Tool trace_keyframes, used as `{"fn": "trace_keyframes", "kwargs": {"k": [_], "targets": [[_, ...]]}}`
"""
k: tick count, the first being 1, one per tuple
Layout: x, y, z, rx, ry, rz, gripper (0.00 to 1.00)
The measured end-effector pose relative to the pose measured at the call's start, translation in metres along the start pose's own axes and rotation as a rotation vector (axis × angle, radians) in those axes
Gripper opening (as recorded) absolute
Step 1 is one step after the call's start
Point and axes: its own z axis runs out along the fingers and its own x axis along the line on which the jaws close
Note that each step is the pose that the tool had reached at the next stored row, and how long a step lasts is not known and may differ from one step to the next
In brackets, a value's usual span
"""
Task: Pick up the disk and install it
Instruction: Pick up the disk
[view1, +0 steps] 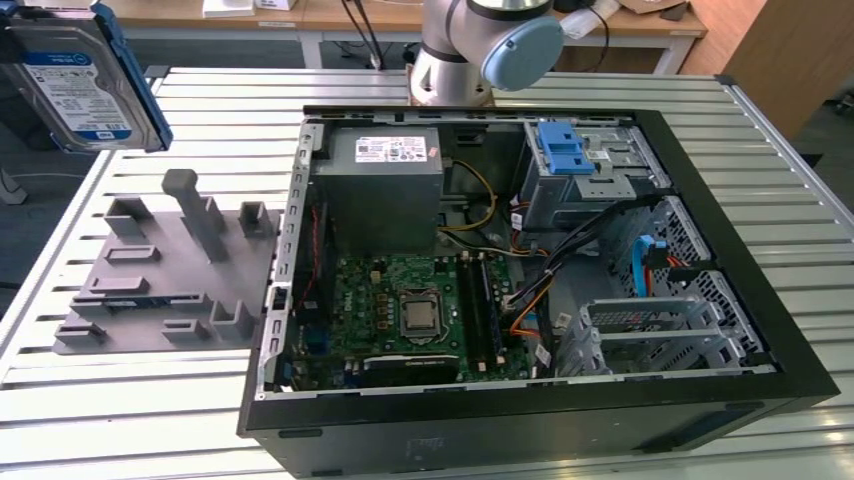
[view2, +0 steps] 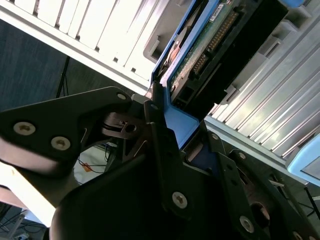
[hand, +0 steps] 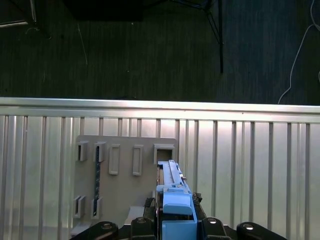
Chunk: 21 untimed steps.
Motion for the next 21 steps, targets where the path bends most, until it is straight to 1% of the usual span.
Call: {"fn": "trace_keyframes", "kwargs": {"k": [6, 8, 14, 21], "targets": [[0.0001, -0.0014, 0.0002, 0.0003, -0.0001, 0.0, 0.36], [0.0001, -0.0014, -0.0008, 0.0003, -0.0001, 0.0, 0.36], [-0.0001, -0.0013, -0.0114, 0.0003, -0.0001, 0.0, 0.36], [-0.0003, -0.0012, -0.0192, 0.0003, -0.0001, 0.0, 0.36]]}}
